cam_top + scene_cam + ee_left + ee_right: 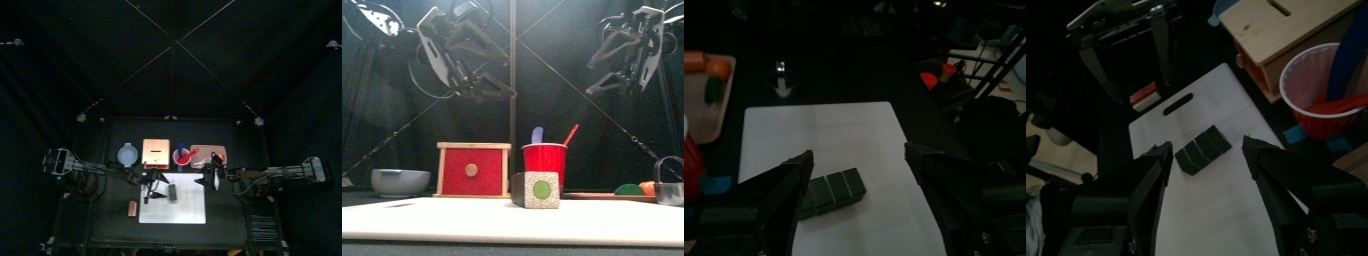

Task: Grab knife handle

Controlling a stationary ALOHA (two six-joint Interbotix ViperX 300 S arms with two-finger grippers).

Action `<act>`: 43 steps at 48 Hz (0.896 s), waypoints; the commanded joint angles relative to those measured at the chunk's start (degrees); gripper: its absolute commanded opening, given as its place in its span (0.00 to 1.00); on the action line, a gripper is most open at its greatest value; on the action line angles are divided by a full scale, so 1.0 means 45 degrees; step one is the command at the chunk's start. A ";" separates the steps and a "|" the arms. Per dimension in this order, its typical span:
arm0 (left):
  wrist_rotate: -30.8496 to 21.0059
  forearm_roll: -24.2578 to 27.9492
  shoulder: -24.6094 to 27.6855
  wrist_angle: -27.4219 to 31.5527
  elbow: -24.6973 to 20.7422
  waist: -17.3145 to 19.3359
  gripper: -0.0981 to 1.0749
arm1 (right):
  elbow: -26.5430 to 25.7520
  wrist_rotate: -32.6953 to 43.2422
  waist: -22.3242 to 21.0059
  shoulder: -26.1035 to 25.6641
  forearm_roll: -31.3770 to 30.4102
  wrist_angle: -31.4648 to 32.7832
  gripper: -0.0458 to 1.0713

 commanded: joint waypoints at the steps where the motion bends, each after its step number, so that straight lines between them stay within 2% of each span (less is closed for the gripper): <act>1: 0.0684 -0.0117 -0.0664 -0.0234 0.0234 0.0234 0.96 | -0.0352 0.0020 -0.0020 0.0098 0.0020 0.0000 0.85; 6: 0.1152 -0.0723 -0.1074 -0.0195 0.0605 0.0254 0.96 | -0.0469 -0.0137 0.0039 0.0312 -0.0059 -0.0098 0.85; 10: 0.1211 -0.1582 -0.1289 -0.0195 0.0820 0.0254 0.96 | -0.0547 -0.0156 0.0449 0.0449 -0.0254 -0.0410 0.85; 14: 0.1250 -0.2637 -0.1445 -0.0195 0.1055 0.0273 0.96 | -0.0684 -0.0156 0.0781 0.0586 -0.0781 -0.0801 0.85; 18: 0.1328 -0.3184 -0.1641 -0.0195 0.1191 0.0273 0.96 | -0.0879 -0.0137 0.0996 0.0781 -0.1445 -0.1113 0.85; 31: 0.1758 -0.2832 -0.2129 -0.0273 0.1445 0.0234 0.96 | -0.1387 -0.0137 0.0996 0.1230 -0.2773 -0.1211 0.85; 43: 0.1777 -0.2949 -0.2148 -0.0352 0.1426 0.0312 0.96 | -0.1270 -0.0137 0.0879 0.1230 -0.2910 -0.1211 0.85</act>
